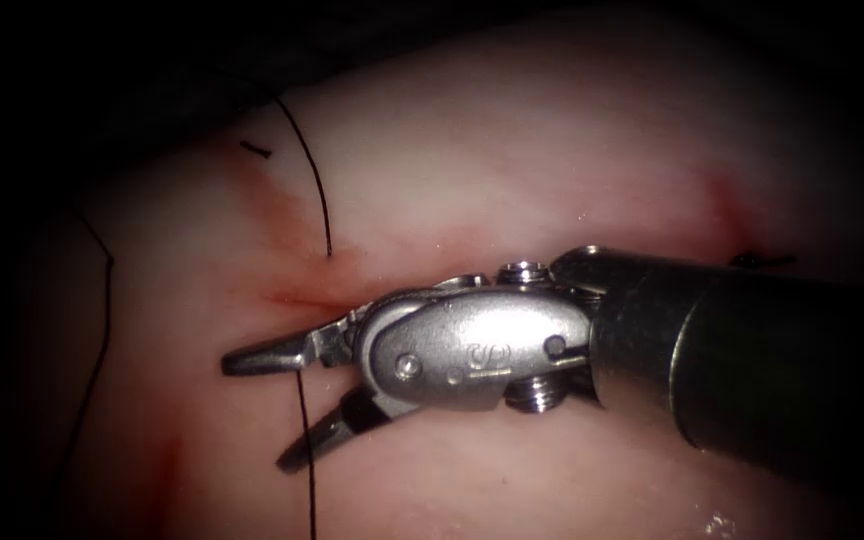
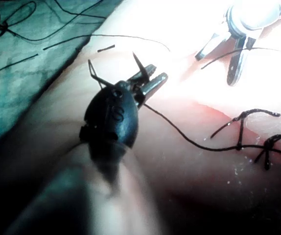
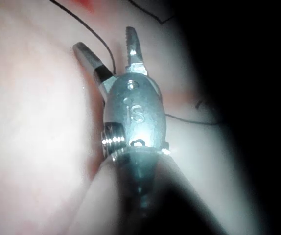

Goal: Wound Closure
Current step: With the right grasper, pull the suture through the tissue until a short tail remains, then with the right grasper, adjust the short tail end, then with the left hand, grab a long length of suture.

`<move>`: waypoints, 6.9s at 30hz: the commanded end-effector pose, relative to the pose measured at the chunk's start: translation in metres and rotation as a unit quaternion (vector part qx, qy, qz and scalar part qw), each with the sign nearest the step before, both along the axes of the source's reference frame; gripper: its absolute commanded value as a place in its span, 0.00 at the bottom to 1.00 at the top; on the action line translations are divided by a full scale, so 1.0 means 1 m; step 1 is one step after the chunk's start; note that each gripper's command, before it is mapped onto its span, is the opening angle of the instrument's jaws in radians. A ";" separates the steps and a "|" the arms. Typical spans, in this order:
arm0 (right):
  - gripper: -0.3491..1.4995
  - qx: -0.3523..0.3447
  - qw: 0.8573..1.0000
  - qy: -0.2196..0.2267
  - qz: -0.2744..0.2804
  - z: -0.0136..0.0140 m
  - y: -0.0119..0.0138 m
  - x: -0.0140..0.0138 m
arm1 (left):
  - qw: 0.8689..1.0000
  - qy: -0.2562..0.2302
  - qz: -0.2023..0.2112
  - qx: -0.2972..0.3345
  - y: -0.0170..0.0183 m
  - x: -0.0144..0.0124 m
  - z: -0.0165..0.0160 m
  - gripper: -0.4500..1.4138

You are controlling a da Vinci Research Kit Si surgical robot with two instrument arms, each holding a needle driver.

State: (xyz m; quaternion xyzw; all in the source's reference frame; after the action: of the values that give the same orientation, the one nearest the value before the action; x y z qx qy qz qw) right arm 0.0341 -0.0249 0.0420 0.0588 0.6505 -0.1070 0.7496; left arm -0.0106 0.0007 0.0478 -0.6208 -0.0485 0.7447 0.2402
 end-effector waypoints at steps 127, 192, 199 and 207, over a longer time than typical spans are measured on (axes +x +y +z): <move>0.00 0.489 0.767 -0.144 0.390 0.0052 0.0083 -0.0007 | 1.000 0.002 0.006 -0.002 0.0006 -0.0011 0.0008 0.00; 0.85 0.378 0.854 -0.009 0.358 -0.0048 0.0112 -0.0115 | 0.992 0.121 0.026 0.019 -0.0044 0.0029 -0.0049 0.77; 0.78 0.340 0.881 -0.023 0.328 -0.0056 0.0095 -0.0140 | 0.993 0.080 0.078 -0.036 -0.0036 -0.0024 -0.0068 0.48; 0.76 0.330 0.891 -0.017 0.313 -0.0065 0.0074 -0.0147 | 0.972 0.085 0.158 -0.151 -0.0016 -0.0097 -0.0053 0.41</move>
State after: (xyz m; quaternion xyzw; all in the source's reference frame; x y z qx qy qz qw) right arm 0.0182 -0.0183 0.0353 0.0983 0.6184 0.3553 0.6941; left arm -0.0205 -0.0014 0.0424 -0.5710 -0.0116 0.8208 0.0124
